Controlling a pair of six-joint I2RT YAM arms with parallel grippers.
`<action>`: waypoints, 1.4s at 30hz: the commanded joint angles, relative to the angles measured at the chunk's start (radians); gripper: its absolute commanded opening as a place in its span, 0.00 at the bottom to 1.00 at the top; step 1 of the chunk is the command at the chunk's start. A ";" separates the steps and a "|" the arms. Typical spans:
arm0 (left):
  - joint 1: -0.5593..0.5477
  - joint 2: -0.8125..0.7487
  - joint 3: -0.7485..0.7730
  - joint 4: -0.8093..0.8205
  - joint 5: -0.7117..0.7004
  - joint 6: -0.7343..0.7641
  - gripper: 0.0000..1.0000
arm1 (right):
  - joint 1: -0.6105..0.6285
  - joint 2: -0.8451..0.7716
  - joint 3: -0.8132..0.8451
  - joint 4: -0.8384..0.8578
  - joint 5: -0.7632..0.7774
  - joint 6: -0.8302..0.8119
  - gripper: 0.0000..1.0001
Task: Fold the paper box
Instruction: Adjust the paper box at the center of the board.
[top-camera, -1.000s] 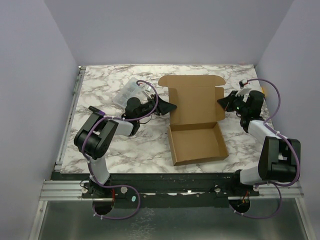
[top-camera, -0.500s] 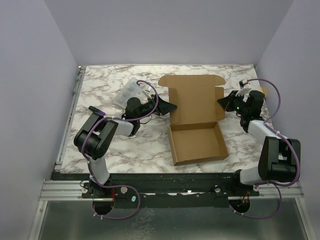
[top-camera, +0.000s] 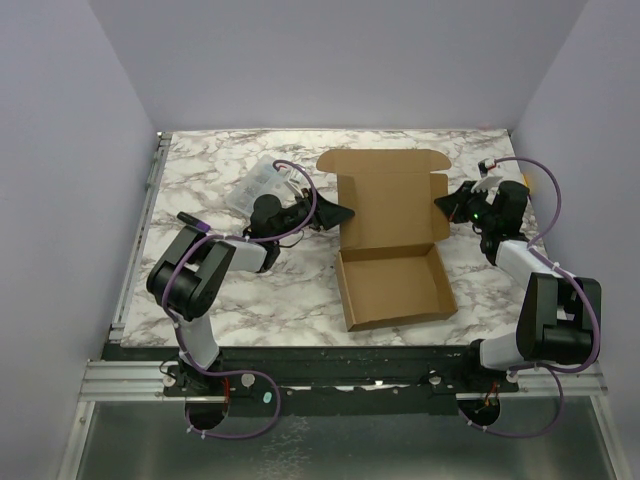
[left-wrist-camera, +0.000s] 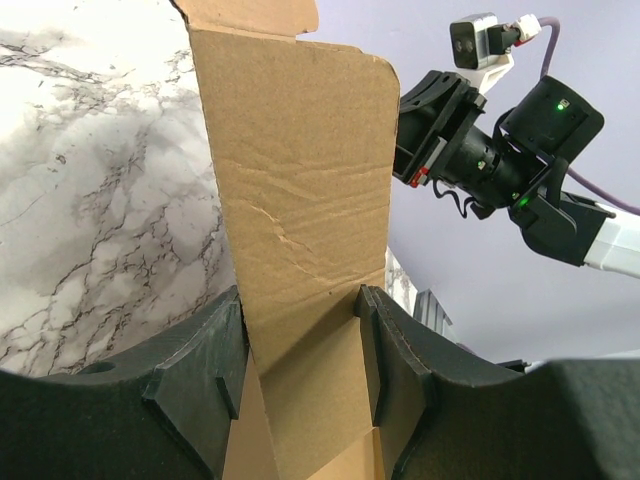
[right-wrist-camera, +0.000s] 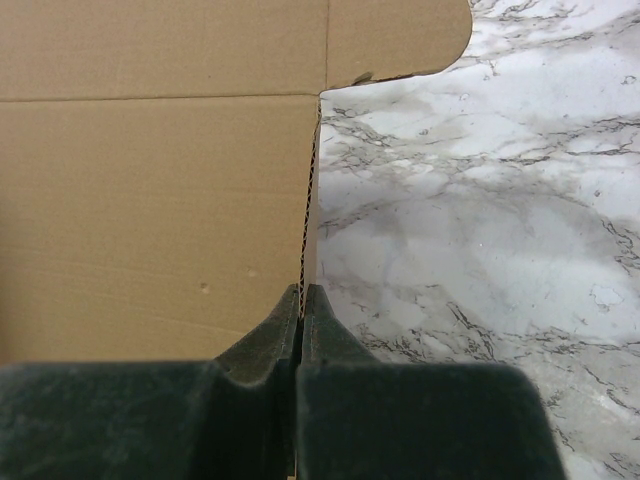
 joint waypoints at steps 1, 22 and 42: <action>-0.022 -0.025 -0.006 -0.003 -0.024 0.032 0.52 | 0.032 -0.021 -0.018 0.008 -0.139 0.027 0.00; -0.023 -0.036 -0.006 -0.016 -0.028 0.037 0.52 | 0.031 -0.027 -0.026 0.026 -0.156 0.033 0.00; -0.044 -0.052 -0.019 -0.058 -0.053 0.079 0.53 | 0.031 -0.015 -0.030 0.035 -0.177 -0.008 0.00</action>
